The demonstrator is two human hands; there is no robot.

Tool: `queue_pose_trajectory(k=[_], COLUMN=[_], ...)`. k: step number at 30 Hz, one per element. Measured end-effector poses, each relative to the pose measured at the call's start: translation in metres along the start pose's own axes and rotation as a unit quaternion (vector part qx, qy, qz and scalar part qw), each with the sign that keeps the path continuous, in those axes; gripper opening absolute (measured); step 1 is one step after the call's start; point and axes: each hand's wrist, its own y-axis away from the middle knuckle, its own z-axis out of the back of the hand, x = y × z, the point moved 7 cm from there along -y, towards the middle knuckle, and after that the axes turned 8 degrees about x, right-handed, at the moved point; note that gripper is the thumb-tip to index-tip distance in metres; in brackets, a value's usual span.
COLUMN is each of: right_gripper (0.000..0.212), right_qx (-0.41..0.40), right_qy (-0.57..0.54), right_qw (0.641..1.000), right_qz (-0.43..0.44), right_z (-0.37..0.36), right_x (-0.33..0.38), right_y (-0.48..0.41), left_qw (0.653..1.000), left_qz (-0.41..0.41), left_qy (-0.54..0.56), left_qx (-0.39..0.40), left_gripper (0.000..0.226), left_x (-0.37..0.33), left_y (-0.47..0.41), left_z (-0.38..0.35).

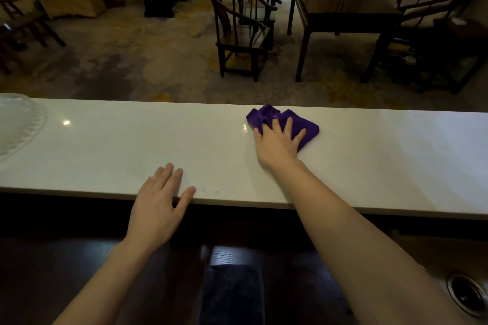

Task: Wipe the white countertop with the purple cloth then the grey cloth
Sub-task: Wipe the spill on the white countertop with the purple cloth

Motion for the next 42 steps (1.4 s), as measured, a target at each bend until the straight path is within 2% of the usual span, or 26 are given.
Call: queue_pose_trajectory(k=[9, 14, 19, 24, 31, 37, 42], right_gripper=[0.055, 0.054, 0.050, 0.049, 0.048, 0.050, 0.053], right_qx=[0.056, 0.076, 0.049, 0.018, -0.012, -0.044, -0.036], right_qy=[0.006, 0.032, 0.038, 0.045, 0.063, 0.056, 0.032], right_qw=[0.987, 0.969, 0.956, 0.947, 0.963, 0.993, 0.999], right_qz=[0.151, 0.232, 0.286, 0.319, 0.261, 0.098, -0.001], right_z=[-0.036, -0.051, -0.059, -0.053, -0.024, 0.005, 0.022], right_x=[0.096, 0.129, 0.123, 0.083, -0.001, -0.081, -0.120], right_y=[0.023, 0.055, 0.095, 0.126, 0.136, 0.111, 0.087], left_qw=[1.000, 1.000, 0.998, 0.998, 0.999, 0.999, 0.999], left_qz=[0.003, 0.006, -0.036, -0.003, 0.005, 0.004, -0.001], left_qy=[0.004, 0.007, 0.005, 0.015, 0.009, 0.026, 0.020], left_qx=[0.015, 0.028, 0.041, 0.058, 0.048, 0.048, 0.045], left_gripper=[0.062, 0.073, 0.070, 0.089, 0.092, 0.089, 0.085], left_x=[0.001, 0.001, -0.001, 0.004, 0.007, 0.006, 0.004], left_y=[-0.002, -0.002, -0.005, -0.005, -0.003, -0.001, 0.000], left_z=[0.000, 0.001, 0.005, 0.002, 0.001, 0.001, 0.002])
